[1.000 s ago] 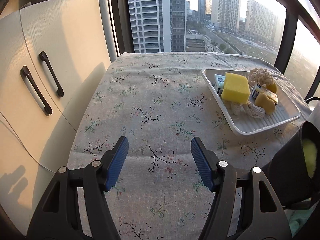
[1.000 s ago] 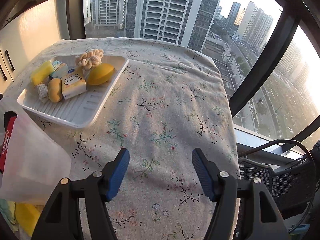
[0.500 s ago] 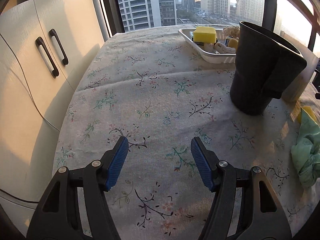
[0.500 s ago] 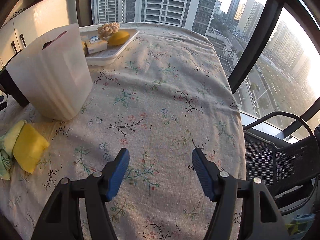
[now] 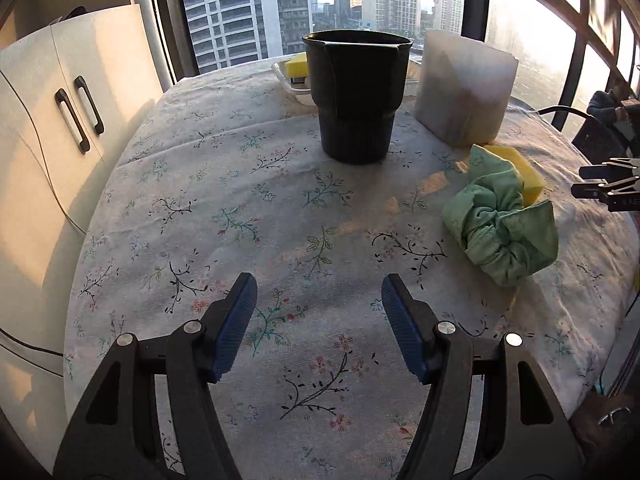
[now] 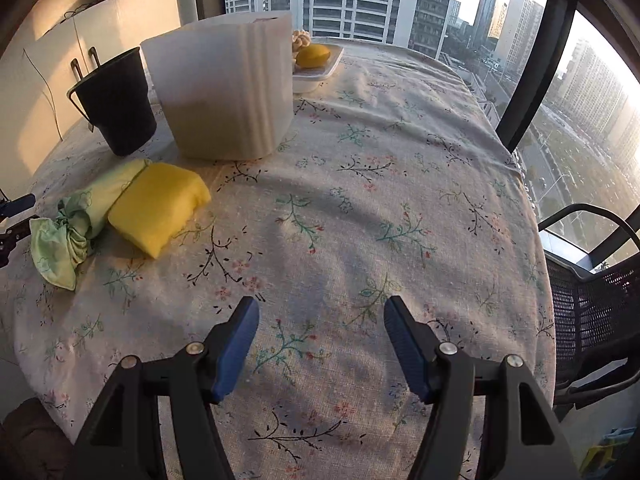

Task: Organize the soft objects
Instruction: 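Move both open tools back over the green cloth and yellow sponge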

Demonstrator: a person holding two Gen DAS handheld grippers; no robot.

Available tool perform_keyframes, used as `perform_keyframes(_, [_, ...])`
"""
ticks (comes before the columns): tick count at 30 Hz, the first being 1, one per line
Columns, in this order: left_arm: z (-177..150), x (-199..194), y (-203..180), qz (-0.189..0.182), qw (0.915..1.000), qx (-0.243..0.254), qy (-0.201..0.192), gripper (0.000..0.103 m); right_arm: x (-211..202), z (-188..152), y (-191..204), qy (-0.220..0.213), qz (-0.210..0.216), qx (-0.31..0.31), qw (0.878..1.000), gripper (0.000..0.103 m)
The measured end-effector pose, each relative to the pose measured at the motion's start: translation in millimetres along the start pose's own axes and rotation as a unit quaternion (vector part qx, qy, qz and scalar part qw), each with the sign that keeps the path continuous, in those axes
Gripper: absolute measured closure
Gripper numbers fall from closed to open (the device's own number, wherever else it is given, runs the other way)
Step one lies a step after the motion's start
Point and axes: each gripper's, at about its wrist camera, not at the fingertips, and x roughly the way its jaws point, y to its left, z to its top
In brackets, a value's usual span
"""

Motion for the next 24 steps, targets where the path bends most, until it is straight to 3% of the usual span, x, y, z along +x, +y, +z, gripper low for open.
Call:
perform_keyframes(10, [-2.1,-20.1,-49.8,-0.08,0.9967,0.016,-0.005,0.04,-2.7,-1.7,50.3,-0.014,0.072,0.011,0.997,0.035])
perform_keyframes(16, [3.9,-6.2,-86.6,-0.124,0.9921,0.018,0.003,0.04,5.2,11.4,68.4,-0.019,0.092,0.021,0.995,0.035])
perform_keyframes(24, [18.4,11.9,-101.8,-0.105,0.9944,0.004,-0.007,0.04,16.7,25.9,85.0,-0.021,0.101,0.012,0.995,0.035])
